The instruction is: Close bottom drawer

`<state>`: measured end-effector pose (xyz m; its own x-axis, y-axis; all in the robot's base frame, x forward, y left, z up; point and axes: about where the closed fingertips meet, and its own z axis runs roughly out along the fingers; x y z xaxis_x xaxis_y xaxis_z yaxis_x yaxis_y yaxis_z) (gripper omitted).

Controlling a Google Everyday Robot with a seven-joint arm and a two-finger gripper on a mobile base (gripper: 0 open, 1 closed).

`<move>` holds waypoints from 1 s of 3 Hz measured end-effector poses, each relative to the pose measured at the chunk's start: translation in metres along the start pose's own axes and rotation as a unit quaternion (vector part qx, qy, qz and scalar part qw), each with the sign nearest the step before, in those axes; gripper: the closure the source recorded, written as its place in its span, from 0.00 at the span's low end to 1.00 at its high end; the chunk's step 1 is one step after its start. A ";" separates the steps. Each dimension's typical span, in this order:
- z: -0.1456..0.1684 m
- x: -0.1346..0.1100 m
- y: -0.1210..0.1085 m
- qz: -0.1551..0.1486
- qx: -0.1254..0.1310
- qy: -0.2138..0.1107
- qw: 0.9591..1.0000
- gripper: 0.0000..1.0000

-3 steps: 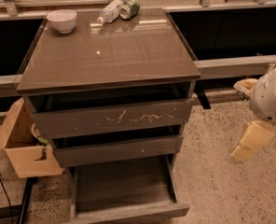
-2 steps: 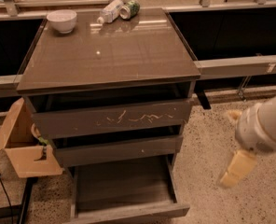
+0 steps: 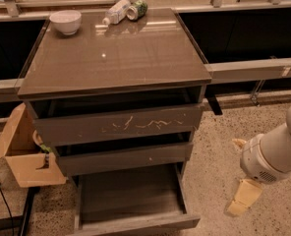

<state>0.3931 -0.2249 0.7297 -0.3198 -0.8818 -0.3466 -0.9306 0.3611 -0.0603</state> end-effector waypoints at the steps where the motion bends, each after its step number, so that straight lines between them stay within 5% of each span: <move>1: 0.018 0.012 0.007 0.005 -0.019 -0.008 1.000 0.00; 2: 0.057 0.032 0.025 0.020 -0.044 -0.033 0.998 0.00; 3: 0.106 0.054 0.042 0.043 -0.060 -0.062 0.995 0.18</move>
Offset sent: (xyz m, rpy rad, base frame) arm -0.0434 -0.0035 -0.1363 0.2019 0.1031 -0.0315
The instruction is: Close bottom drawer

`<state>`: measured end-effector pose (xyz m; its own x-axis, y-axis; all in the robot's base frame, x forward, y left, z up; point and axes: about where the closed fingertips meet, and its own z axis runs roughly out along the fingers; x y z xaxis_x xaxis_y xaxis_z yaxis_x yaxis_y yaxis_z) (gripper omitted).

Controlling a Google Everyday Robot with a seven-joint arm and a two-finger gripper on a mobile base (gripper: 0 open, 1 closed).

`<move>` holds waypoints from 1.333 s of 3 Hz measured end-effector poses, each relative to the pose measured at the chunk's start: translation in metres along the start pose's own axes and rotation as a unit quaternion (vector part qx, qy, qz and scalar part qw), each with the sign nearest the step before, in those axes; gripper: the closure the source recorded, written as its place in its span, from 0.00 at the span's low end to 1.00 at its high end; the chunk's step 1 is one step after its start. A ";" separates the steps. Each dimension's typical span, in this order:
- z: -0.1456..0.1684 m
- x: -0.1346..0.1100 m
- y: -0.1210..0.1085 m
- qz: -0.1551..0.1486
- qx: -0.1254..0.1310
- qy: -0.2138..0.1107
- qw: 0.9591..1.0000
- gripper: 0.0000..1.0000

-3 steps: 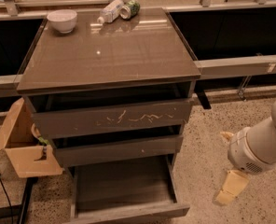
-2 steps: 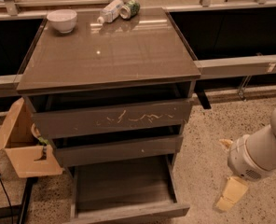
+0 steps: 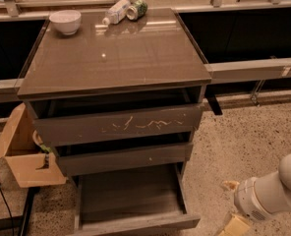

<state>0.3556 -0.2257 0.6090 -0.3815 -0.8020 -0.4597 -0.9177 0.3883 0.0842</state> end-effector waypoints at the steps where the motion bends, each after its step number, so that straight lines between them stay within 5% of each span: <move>1: 0.048 0.030 0.008 0.023 -0.009 -0.023 0.999 0.43; 2: 0.085 0.053 0.009 0.024 0.005 -0.035 0.999 0.65; 3: 0.124 0.075 0.013 0.013 0.021 -0.007 1.000 0.90; 4: 0.129 0.071 0.002 0.006 0.048 -0.007 0.999 1.00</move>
Offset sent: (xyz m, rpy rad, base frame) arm -0.0230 -0.0058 -0.1551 0.0766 -0.0675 -0.0839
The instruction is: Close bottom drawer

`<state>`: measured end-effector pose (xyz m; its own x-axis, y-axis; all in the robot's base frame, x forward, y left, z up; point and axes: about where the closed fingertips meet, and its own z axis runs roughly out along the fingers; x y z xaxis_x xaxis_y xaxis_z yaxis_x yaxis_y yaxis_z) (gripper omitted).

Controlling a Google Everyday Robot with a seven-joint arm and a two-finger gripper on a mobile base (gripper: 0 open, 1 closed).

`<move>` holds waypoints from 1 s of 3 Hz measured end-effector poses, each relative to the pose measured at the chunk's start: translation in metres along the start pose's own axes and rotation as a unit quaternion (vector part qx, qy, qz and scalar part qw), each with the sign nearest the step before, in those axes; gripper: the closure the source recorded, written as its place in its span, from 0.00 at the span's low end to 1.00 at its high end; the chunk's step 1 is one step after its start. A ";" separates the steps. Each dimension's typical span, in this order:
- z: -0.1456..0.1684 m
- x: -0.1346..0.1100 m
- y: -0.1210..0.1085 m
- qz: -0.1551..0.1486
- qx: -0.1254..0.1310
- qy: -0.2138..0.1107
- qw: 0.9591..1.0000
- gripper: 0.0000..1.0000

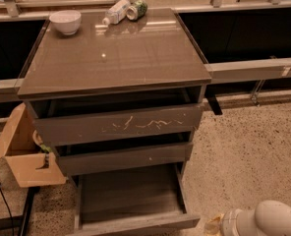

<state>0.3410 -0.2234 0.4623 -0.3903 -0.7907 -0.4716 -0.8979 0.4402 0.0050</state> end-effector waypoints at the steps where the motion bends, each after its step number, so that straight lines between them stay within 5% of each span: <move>1: 0.001 0.001 0.000 0.001 -0.001 -0.001 1.000 1.00; 3: 0.065 0.034 -0.017 -0.044 0.014 -0.012 0.999 1.00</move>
Offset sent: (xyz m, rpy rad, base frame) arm 0.0139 -0.0121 -0.0655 -0.0113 -0.0725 0.0226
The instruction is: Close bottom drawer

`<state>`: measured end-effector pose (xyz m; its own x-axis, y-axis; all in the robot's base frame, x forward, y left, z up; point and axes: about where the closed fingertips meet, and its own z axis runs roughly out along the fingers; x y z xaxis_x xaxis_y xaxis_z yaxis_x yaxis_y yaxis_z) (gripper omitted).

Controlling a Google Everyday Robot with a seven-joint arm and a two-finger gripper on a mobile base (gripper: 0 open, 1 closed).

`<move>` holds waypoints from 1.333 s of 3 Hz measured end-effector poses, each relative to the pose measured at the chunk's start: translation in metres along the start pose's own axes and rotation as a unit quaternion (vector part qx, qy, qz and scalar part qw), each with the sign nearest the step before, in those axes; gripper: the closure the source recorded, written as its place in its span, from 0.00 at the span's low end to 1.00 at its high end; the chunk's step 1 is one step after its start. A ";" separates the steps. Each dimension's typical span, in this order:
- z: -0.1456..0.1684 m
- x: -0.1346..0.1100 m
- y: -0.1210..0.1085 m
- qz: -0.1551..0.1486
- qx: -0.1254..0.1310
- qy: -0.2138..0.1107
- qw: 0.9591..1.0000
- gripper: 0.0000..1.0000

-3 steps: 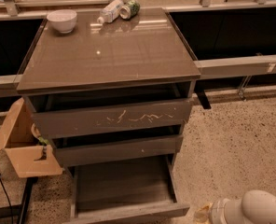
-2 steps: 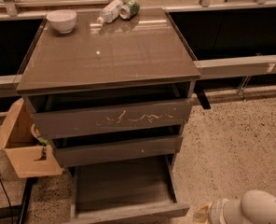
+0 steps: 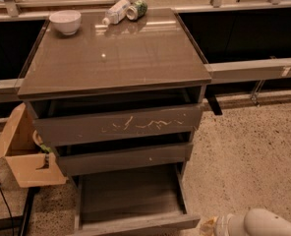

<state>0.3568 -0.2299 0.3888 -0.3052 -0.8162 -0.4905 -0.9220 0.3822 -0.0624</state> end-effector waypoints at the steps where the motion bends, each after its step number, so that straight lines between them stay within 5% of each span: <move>1: 0.034 0.015 -0.002 -0.026 -0.004 -0.008 1.000 1.00; 2: 0.060 0.028 -0.002 -0.032 -0.017 -0.023 0.999 1.00; 3: 0.127 0.057 0.006 -0.032 -0.052 -0.051 0.997 1.00; 4: 0.130 0.058 0.007 -0.030 -0.053 -0.052 0.997 1.00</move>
Offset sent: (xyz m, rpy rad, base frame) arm 0.0127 0.0012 -0.0972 0.0701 -0.0139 0.0977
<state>0.3640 -0.2186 0.2472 -0.2280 -0.7840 -0.5773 -0.9594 0.2821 -0.0042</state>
